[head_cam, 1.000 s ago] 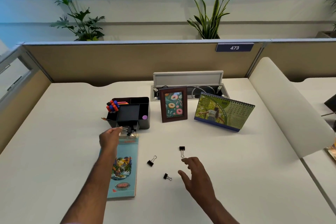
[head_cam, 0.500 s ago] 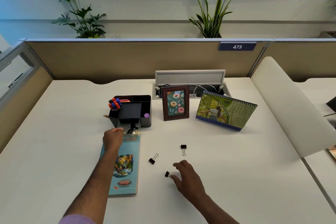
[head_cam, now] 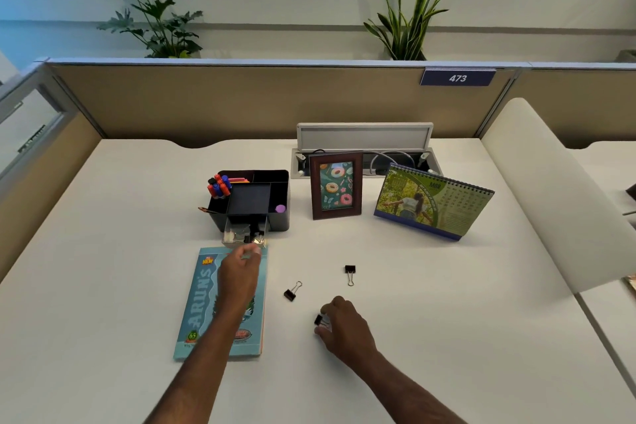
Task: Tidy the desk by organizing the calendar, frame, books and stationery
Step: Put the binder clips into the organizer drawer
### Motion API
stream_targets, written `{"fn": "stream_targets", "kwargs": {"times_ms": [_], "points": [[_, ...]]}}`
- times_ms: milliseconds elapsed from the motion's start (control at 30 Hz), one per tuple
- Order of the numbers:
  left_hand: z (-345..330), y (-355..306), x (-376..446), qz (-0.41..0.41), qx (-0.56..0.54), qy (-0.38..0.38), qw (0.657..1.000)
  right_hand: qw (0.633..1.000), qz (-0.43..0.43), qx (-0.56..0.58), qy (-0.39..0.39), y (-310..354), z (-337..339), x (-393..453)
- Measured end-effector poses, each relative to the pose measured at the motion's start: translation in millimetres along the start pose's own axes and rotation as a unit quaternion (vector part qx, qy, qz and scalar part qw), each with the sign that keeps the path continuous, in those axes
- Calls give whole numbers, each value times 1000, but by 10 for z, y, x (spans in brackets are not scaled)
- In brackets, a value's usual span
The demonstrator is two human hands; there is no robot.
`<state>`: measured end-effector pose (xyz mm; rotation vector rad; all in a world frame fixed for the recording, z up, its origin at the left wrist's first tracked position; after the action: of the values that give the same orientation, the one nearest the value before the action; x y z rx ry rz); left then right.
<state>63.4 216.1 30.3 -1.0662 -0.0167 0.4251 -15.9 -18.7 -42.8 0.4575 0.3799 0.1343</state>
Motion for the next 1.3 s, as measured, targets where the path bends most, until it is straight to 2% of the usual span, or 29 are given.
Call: {"fn": "stream_targets", "kwargs": {"times_ms": [400, 600, 833, 1100, 1200, 1300], "points": [[-311, -17, -332, 7, 2, 64, 998, 997, 22, -4, -72, 53, -26, 28], [-507, -114, -533, -15, 19, 197, 980, 980, 61, 80, -171, 221, 379, -88], [-648, -291, -614, -14, 6, 270, 963, 967, 85, 102, -216, 362, 745, -168], [-655, -372, -563, -6, 36, 271, 962, 963, 91, 110, -230, 347, 784, -145], [-466, -416, -371, -3, 24, 216, 976, 964, 74, 111, -231, 274, 747, -137], [-133, -447, -35, 4, 15, 116, 993, 969, 56, 91, -221, 105, 651, -113]]}}
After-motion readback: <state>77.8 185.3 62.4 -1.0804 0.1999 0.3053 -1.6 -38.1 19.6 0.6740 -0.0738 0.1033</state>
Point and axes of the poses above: each hand's wrist, its own x-axis towards the middle knuckle, its own z-axis out of the back of the hand, y = z × x, the point moved 6 cm from there along x, towards the middle knuckle, and after that the axes turned 4 degrees about y, right-handed, at the moved point
